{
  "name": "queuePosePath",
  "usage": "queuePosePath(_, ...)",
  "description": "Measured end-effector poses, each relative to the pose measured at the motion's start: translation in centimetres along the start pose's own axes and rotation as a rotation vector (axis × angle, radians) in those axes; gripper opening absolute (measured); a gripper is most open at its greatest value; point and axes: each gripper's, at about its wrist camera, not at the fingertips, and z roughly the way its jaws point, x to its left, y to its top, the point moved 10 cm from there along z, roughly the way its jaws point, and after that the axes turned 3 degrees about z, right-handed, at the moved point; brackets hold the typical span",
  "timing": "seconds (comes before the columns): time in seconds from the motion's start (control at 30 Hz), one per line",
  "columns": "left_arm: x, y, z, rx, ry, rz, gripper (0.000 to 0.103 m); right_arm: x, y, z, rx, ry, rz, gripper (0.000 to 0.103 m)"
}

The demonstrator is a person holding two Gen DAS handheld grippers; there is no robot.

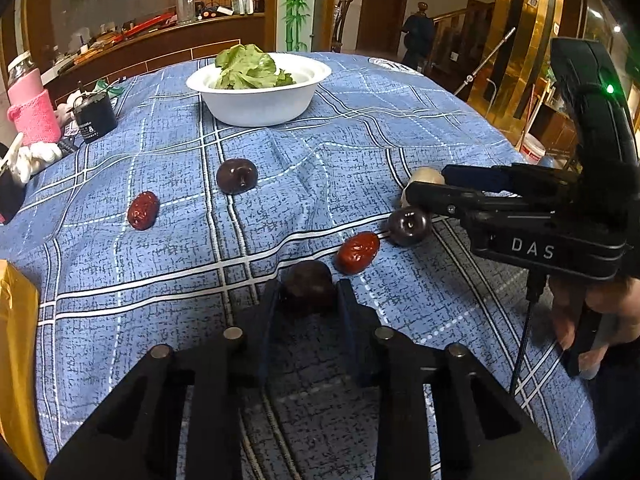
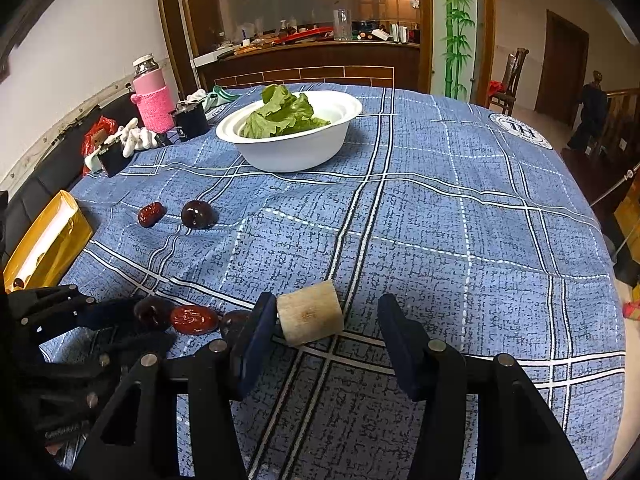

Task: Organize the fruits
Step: 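Grasp a dark plum with the left tool while the right tool grasps a pale cylindrical piece, then lift the plum with the left tool while the right tool lifts the pale piece toward the tray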

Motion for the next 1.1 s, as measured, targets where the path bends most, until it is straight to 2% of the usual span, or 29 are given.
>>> queuePosePath(0.2, -0.1, 0.3, -0.1, -0.011, 0.016, 0.017, 0.022, 0.0, 0.1, 0.1, 0.0, 0.0, -0.003, 0.053)
queuePosePath(0.27, 0.3, 0.4, -0.1, -0.015, 0.005, -0.006, 0.02, 0.1, 0.1, 0.1, -0.001, 0.001, -0.007, 0.052)
queuePosePath(0.43, 0.3, 0.5, -0.4, -0.025, 0.014, 0.004, 0.02, 0.3, -0.1, 0.2, 0.004, 0.0, -0.015, 0.037)
queuePosePath(0.5, 0.4, 0.5, -0.2, -0.025, 0.009, -0.002, 0.02, 0.4, -0.2, 0.2, 0.009, 0.002, -0.016, 0.034)
queuePosePath(0.83, 0.4, 0.4, -0.1, -0.026, 0.003, -0.016, 0.02, 0.3, -0.3, 0.3, 0.015, -0.004, -0.01, 0.033)
queuePosePath(1.1, 0.7, 1.1, -2.0, -0.073, -0.01, -0.036, 0.019, -0.1, -0.3, -0.3, -0.004, -0.043, -0.002, 0.033)
